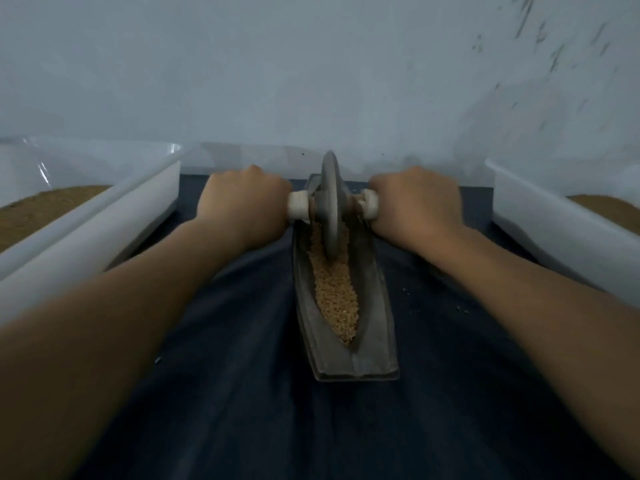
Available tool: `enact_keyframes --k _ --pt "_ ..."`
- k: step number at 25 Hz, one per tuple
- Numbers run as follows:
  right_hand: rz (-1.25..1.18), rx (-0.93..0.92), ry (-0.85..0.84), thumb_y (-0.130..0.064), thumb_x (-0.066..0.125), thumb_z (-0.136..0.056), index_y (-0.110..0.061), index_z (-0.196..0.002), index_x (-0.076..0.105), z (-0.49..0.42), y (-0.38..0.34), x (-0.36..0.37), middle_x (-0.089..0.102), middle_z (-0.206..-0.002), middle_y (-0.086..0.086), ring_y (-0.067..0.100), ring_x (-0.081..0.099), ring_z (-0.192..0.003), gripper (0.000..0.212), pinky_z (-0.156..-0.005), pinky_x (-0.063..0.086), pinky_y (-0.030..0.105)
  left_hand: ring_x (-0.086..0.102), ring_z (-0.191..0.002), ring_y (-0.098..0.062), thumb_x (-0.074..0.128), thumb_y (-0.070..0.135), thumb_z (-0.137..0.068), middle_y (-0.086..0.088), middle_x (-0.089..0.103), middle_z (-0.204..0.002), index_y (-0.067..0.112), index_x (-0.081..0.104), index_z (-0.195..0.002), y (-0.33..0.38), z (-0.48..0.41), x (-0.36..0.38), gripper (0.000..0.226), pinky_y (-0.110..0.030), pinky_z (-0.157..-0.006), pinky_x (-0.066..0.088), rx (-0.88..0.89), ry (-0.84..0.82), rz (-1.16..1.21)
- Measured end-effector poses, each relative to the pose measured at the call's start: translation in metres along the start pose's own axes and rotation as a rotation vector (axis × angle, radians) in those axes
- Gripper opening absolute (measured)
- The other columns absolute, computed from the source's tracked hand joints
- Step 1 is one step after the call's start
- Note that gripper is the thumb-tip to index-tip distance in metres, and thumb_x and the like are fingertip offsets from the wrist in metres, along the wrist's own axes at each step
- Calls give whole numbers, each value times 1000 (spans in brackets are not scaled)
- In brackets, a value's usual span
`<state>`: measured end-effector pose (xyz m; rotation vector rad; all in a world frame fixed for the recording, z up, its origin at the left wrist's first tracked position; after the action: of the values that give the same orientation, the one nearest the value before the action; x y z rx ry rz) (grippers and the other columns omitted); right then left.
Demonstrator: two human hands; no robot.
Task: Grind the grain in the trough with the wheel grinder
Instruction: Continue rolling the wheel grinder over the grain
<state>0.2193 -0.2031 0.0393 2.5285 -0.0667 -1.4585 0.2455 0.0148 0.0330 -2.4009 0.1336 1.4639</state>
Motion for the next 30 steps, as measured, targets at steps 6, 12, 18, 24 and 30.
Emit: enact_keyframes --k 6,12,18,24,30 --pt "75 -149 121 -41 68 -70 -30 -65 43 39 11 -12 37 -54 -11 9 33 -44 28 -45 20 20 38 -53 -15 59 46 -76 13 37 -62 36 52 -78 -10 42 -10 12 -28 -49 33 167 55 46" --pt "-26 7 57 -41 66 -77 -30 -69 51 19 5 3 48 -59 -9 16 45 -52 21 -49 30 23 50 -57 -21 57 36 -84 5 46 -68 31 63 -86 3 17 -10 8 -29 -50 34 55 74 -115" --pt "-35 -71 27 -41 63 -71 -31 -68 51 26 15 2 50 -59 -10 12 44 -49 17 -46 29 22 46 -57 -17 62 38 -79 9 45 -66 34 59 -80 2 22 -21 6 -28 -49 34 132 51 -61" --pt "36 -44 84 -41 65 -75 -29 -67 53 21 5 -3 41 -56 -10 15 40 -46 19 -46 25 21 47 -54 -20 58 40 -81 7 44 -65 33 58 -80 -1 22 -5 7 -28 -48 32 63 101 -29" --pt "35 -102 1 -34 70 -80 -29 -77 53 18 4 -13 49 -67 -7 16 50 -57 18 -50 33 25 50 -63 -21 59 41 -82 7 48 -71 34 55 -85 -4 24 -7 8 -32 -57 36 71 47 50"
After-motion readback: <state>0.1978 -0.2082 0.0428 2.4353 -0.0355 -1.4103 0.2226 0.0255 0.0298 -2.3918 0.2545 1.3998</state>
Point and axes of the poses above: each hand's wrist, its own z-axis away from the middle knuckle, its own x-axis out of the palm, y = z × x, the point moved 1 cm from there along -z, towards the middle knuckle
